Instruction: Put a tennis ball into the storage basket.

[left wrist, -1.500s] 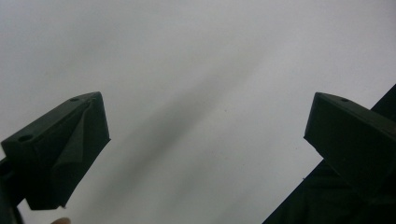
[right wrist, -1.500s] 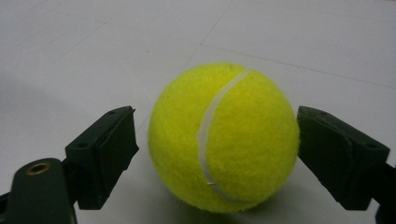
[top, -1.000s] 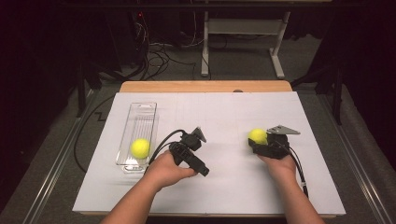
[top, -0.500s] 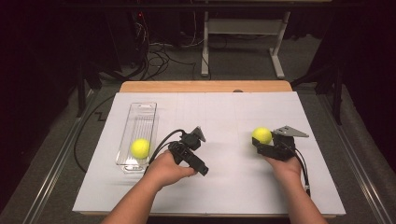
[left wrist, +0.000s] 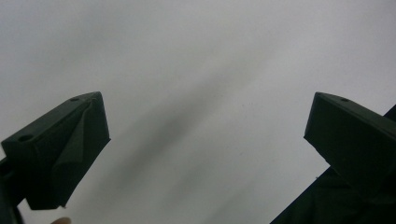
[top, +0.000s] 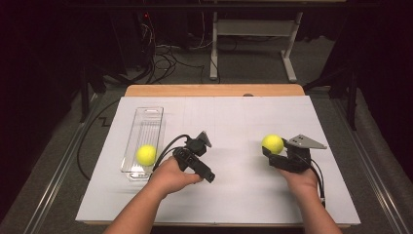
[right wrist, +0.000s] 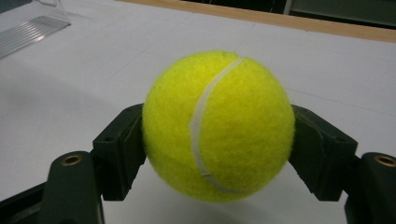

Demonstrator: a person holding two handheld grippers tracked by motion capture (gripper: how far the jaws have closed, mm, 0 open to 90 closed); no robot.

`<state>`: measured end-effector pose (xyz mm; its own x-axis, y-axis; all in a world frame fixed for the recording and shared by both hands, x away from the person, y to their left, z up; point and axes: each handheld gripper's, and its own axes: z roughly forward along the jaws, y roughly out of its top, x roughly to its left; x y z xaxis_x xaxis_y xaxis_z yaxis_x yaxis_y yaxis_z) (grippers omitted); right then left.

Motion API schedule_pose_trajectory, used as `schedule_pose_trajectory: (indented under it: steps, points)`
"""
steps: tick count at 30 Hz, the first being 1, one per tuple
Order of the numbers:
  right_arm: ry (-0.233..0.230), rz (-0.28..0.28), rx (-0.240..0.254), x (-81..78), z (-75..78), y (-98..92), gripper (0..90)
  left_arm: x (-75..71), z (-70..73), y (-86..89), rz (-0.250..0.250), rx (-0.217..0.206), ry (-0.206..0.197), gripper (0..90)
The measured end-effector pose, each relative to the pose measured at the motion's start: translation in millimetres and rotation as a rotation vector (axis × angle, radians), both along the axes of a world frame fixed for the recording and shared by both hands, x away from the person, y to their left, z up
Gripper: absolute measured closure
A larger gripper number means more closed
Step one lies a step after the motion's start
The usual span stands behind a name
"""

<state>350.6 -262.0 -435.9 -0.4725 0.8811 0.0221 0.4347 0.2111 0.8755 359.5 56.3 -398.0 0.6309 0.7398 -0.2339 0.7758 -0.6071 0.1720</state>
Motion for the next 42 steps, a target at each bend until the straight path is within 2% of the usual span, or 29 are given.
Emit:
schedule_pose_trajectory:
  steps: [10,15,20,24,29,34,38,42]
  points:
    - [-0.003,0.001,0.007,-8.9,2.1,-4.2,26.9,0.7,-2.4,2.1,0.0,0.0,0.0,0.8]
    - [-0.001,0.008,-0.01,-12.9,1.8,-3.8,26.9,-0.4,-3.0,1.4,-0.01,0.004,0.003,0.7]
    - [-0.008,0.017,-0.022,-25.5,1.2,-6.3,26.9,0.0,-5.3,2.3,0.0,-0.007,0.002,0.8]
    - [-0.029,0.015,-0.004,-34.2,1.4,-12.8,26.8,0.4,-7.8,2.7,-0.001,0.0,0.003,0.7]
    - [-0.022,0.018,-0.019,-42.0,-2.4,-19.2,26.8,-0.7,-5.2,3.7,-0.006,-0.015,0.004,0.8]
    - [-0.011,0.019,-0.006,-47.3,-3.0,-23.7,26.8,-1.0,-2.9,6.4,-0.002,-0.026,0.002,0.8]
    - [-0.021,0.03,-0.009,-55.1,-2.8,-23.5,26.8,-0.7,-1.6,7.6,0.0,-0.038,0.001,0.8]
    - [-0.03,0.043,-0.006,-56.8,-3.3,-19.7,26.7,-0.6,-1.8,7.9,0.001,-0.033,0.003,0.7]
